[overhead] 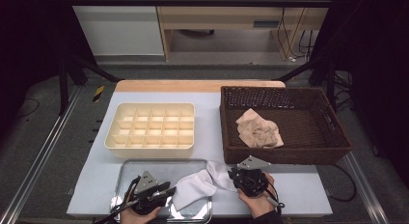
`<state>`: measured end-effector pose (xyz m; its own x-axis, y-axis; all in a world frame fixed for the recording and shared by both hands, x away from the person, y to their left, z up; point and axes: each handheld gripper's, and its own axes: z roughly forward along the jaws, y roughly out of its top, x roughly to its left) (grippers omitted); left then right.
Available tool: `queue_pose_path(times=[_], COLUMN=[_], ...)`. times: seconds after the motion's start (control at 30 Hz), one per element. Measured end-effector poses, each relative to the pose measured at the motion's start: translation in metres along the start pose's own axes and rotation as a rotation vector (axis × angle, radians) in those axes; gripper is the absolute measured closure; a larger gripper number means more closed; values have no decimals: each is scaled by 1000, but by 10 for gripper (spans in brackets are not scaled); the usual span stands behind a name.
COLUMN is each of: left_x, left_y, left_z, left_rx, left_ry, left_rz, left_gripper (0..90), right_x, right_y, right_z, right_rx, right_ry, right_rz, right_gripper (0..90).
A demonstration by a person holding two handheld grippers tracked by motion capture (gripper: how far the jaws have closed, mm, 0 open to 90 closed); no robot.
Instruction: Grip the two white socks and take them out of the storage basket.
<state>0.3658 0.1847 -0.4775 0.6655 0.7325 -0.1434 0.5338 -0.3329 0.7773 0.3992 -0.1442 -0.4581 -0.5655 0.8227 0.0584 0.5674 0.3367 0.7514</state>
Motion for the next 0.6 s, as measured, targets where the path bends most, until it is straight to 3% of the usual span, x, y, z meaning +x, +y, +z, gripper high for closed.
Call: queue_pose_path(times=[0.33, 0.6], left_x=[-4, 13], left_y=[2, 6], left_z=[2, -13], left_rx=[34, 22], left_ry=[29, 61], left_rz=[25, 4], left_gripper=[841, 859], right_x=[8, 15], right_y=[4, 7], right_z=[5, 5], right_rx=[-20, -36], right_ry=[33, 57], right_rz=[-4, -13], right_gripper=[756, 743])
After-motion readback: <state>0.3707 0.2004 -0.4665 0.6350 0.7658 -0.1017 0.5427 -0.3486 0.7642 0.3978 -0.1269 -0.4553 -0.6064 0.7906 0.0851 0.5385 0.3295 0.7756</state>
